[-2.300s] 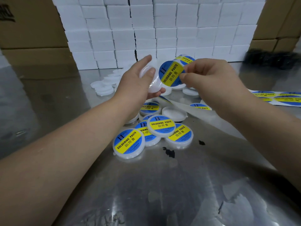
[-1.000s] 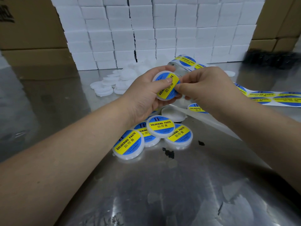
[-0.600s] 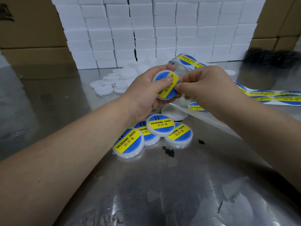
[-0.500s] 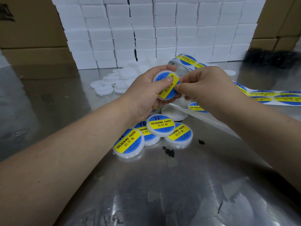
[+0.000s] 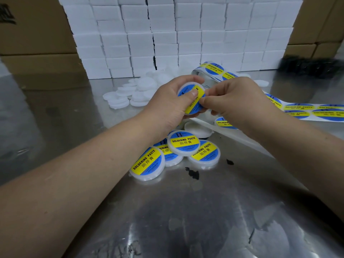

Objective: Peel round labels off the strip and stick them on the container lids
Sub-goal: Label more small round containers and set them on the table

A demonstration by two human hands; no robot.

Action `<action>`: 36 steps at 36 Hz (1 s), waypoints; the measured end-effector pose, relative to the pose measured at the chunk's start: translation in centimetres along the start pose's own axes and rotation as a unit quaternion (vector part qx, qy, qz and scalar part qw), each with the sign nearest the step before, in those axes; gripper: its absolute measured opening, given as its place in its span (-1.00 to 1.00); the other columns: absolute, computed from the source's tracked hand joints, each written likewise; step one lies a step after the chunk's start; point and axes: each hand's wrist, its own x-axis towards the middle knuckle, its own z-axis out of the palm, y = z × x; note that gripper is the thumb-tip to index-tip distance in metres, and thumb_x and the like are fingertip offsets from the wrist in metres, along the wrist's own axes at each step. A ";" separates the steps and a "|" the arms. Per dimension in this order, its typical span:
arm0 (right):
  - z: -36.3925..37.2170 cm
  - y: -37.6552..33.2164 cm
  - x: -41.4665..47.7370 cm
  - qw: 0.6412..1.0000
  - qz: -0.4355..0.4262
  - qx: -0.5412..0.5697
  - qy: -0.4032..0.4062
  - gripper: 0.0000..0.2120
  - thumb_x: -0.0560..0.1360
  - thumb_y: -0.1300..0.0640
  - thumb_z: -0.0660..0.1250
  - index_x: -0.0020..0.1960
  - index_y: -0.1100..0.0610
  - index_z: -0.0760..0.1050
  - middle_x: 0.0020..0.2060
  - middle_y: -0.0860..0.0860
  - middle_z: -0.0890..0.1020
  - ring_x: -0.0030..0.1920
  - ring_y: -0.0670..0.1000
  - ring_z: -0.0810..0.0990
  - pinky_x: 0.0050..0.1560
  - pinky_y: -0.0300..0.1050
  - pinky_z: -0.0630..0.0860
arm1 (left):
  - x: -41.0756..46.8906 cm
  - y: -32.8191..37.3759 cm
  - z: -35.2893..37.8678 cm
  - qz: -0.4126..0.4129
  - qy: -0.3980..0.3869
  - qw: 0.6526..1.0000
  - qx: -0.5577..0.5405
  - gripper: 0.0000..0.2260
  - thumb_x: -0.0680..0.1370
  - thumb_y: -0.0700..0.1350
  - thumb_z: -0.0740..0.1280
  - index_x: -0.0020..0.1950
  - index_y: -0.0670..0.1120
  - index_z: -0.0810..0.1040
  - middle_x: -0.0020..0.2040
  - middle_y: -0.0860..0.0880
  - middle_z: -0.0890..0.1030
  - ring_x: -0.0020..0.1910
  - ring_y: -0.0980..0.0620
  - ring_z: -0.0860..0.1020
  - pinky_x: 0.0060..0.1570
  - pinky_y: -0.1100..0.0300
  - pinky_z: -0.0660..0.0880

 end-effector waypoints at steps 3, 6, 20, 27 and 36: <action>-0.2 -0.1 -0.1 1.000 0.001 -0.004 0.015 -0.82 0.40 0.06 0.38 -0.38 0.01 0.58 -0.42 0.08 0.58 -0.36 -0.04 0.45 -0.37 -0.20 0.38 | 0.0 -0.1 0.3 0.033 0.022 0.998 0.046 -0.75 0.58 -0.21 0.22 -0.08 0.17 0.51 -0.09 0.06 0.56 -0.02 -0.10 0.61 -0.01 0.07 0.58; -0.2 -0.2 -0.1 1.000 0.006 -0.022 0.014 -0.78 0.42 0.02 0.35 -0.36 0.07 0.59 -0.27 0.17 0.66 -0.33 0.01 0.47 -0.23 -0.04 0.52 | -0.1 -0.1 0.5 0.052 0.034 0.996 0.063 -0.75 0.57 -0.21 0.22 -0.08 0.17 0.50 -0.12 0.07 0.57 -0.06 -0.09 0.62 -0.07 0.13 0.59; -0.4 -0.9 -0.6 0.993 -0.022 -0.112 0.014 -0.72 0.48 -0.02 0.15 -0.10 0.13 0.54 -0.14 0.11 0.63 -0.11 0.12 0.54 -0.01 0.08 0.51 | -0.3 1.0 0.2 0.033 0.083 0.995 0.046 -0.90 0.59 -0.14 0.20 -0.07 0.07 0.41 -0.17 -0.02 0.56 -0.51 0.09 0.56 -0.48 0.26 0.49; -0.5 -1.3 -1.0 0.985 -0.069 -0.159 -0.013 -0.66 0.59 -0.03 0.05 -0.18 0.19 0.40 -0.27 0.10 0.53 -0.18 0.12 0.47 -0.10 0.02 0.41 | -0.6 0.3 0.4 0.029 0.039 0.991 0.124 -0.83 0.61 0.00 0.16 -0.17 0.07 0.41 -0.37 0.00 0.51 -0.59 0.13 0.46 -0.55 0.28 0.38; -0.3 -1.6 -1.1 0.970 -0.096 -0.224 -0.006 -0.58 0.60 -0.05 -0.05 -0.07 0.24 0.42 -0.16 0.17 0.60 -0.11 0.18 0.53 -0.05 0.08 0.45 | -0.4 0.6 0.3 0.069 0.060 0.981 0.174 -0.72 0.62 0.00 0.11 -0.27 0.04 0.40 -0.42 0.09 0.46 -0.49 0.21 0.48 -0.49 0.34 0.44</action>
